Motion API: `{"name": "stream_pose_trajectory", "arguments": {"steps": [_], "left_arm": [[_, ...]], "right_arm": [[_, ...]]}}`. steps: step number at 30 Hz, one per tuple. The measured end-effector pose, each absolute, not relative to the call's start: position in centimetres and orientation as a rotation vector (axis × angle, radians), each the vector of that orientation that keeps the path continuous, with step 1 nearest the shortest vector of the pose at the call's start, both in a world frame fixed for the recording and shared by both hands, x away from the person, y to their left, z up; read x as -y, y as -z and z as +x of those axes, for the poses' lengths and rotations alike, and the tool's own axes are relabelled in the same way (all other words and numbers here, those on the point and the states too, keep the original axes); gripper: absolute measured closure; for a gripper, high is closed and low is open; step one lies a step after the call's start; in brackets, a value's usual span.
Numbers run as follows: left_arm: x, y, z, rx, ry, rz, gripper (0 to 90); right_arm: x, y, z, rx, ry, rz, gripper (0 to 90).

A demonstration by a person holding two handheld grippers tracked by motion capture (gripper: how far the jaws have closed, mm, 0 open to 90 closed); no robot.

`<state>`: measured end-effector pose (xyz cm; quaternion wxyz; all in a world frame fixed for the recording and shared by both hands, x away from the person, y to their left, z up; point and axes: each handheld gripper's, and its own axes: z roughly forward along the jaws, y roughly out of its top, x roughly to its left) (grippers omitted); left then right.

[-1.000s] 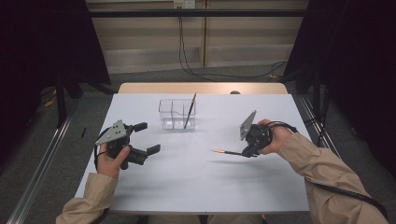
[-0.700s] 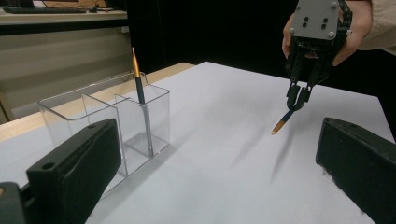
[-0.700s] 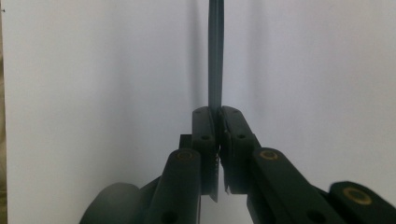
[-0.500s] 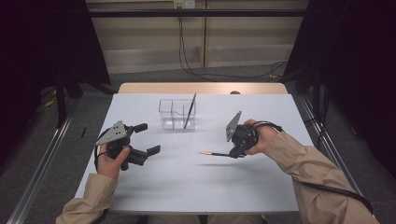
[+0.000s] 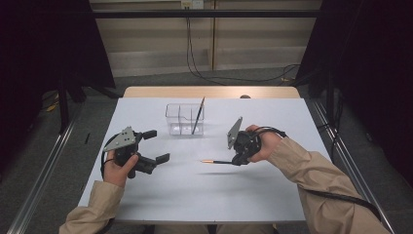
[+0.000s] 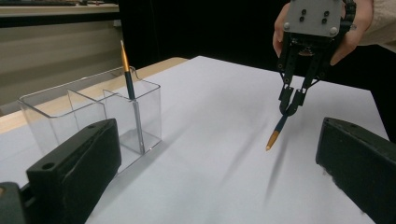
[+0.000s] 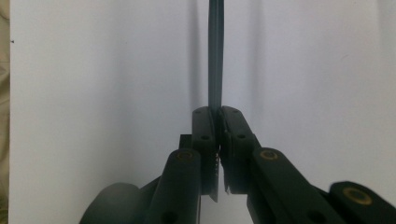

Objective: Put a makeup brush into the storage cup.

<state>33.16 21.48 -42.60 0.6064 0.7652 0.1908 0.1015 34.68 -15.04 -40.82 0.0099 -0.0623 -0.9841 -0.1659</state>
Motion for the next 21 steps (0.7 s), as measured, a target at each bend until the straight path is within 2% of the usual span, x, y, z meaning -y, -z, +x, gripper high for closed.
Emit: {"name": "stream_pose_trajectory", "arguments": {"steps": [21], "left_arm": [[-18.2, 41.7, 33.5, -0.401, -0.102, 1.927, 0.0]], "right_arm": [[13.9, 41.0, 34.8, 3.063, 0.497, -0.166, 85.0]]}}
